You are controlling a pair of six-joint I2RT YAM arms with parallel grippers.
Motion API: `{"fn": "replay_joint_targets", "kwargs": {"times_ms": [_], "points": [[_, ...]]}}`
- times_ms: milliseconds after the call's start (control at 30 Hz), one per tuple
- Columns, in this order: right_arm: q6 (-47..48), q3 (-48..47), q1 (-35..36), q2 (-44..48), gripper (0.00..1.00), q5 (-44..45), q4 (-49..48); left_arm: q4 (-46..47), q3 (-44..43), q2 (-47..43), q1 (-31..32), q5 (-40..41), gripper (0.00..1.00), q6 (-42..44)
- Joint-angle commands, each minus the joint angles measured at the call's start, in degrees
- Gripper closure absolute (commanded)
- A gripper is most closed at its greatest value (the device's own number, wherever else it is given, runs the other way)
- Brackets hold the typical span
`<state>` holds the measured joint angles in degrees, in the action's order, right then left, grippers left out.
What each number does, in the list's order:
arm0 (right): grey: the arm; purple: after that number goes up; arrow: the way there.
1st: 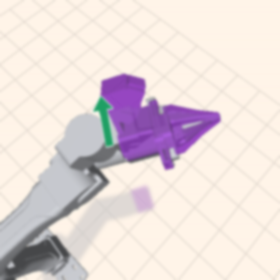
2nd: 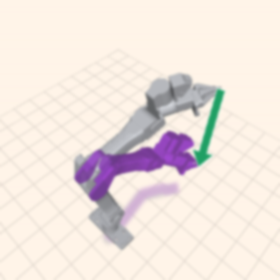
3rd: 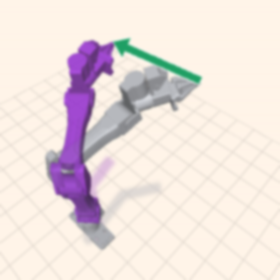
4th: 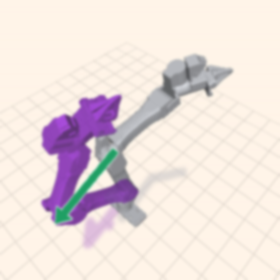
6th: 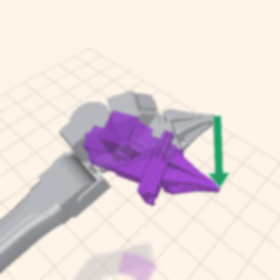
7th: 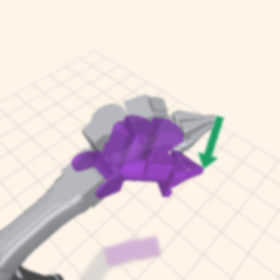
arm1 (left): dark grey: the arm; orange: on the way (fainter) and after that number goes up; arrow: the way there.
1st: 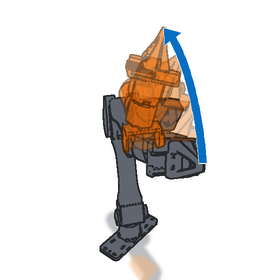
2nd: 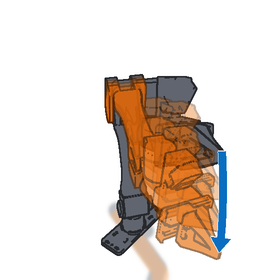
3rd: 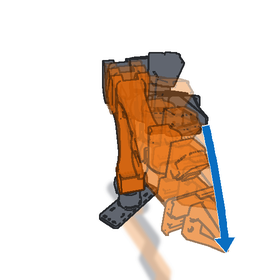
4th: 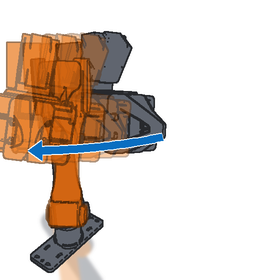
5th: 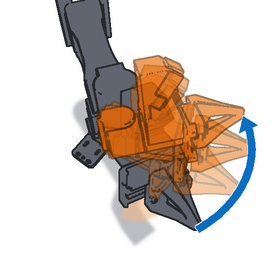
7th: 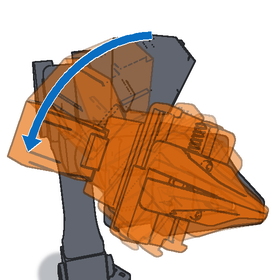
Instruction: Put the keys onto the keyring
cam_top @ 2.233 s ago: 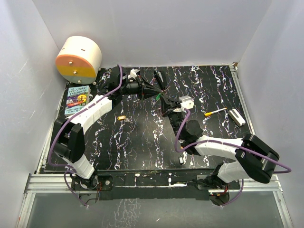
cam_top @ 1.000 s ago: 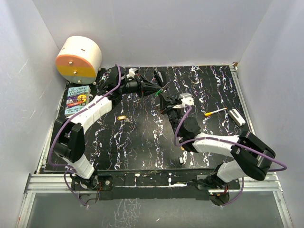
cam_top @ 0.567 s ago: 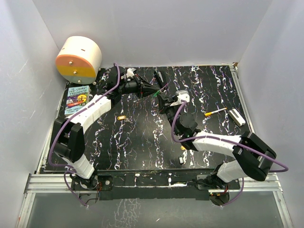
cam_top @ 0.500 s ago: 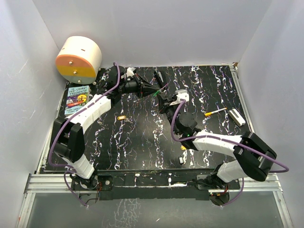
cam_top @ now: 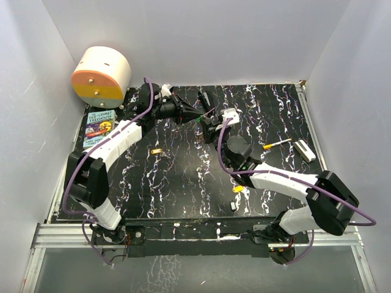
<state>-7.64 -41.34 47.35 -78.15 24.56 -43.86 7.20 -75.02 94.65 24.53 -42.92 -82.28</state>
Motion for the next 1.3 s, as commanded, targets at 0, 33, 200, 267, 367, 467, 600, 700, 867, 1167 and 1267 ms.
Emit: {"fn": "replay_joint_targets", "kwargs": {"times_ms": [0,33,200,267,367,467,600,700,867,1167,1267], "points": [[-1.7,-3.0,-1.0,0.5,0.92,-6.0,7.6,2.1,-3.7,-4.6,1.7,-7.4,1.0,-0.8],[-1.9,-3.3,-1.3,0.6,0.92,-6.8,8.4,2.1,-3.9,-4.5,1.7,-7.4,1.0,-0.7],[-2.9,-6.5,-2.3,0.1,0.92,-10.1,14.1,1.0,-5.2,-4.3,2.2,-7.3,1.0,1.5],[-3.3,-7.3,-2.5,0.2,0.92,-10.8,15.3,-0.9,-6.0,-4.4,2.5,-6.8,1.0,3.9],[-4.2,-8.2,-3.1,0.6,0.92,-11.1,17.3,-2.5,-6.7,-4.4,3.3,-6.4,1.0,6.4],[-5.0,-8.3,-3.8,1.4,0.92,-11.2,18.5,-4.0,-7.0,-4.4,3.9,-5.9,1.0,8.0],[-4.7,-6.6,-4.2,3.6,0.92,-11.1,17.6,-3.8,-6.2,-4.4,4.1,-5.1,1.0,8.3],[-3.5,-4.3,-4.2,6.4,0.92,-11.3,16.5,-3.8,-6.1,-4.0,3.7,-4.3,1.0,8.6],[-1.1,0.8,-5.5,15.1,0.92,-13.7,18.7,-4.0,-6.0,-4.0,2.8,-3.4,1.0,9.1],[-0.1,4.6,-8.2,28.2,0.92,-15.5,24.3,-4.1,-7.2,-3.6,1.4,-3.2,1.0,8.6],[0.4,3.7,-8.2,26.2,0.91,-19.6,24.2,-4.8,-7.5,-3.6,1.1,-2.5,1.0,9.0]]}}
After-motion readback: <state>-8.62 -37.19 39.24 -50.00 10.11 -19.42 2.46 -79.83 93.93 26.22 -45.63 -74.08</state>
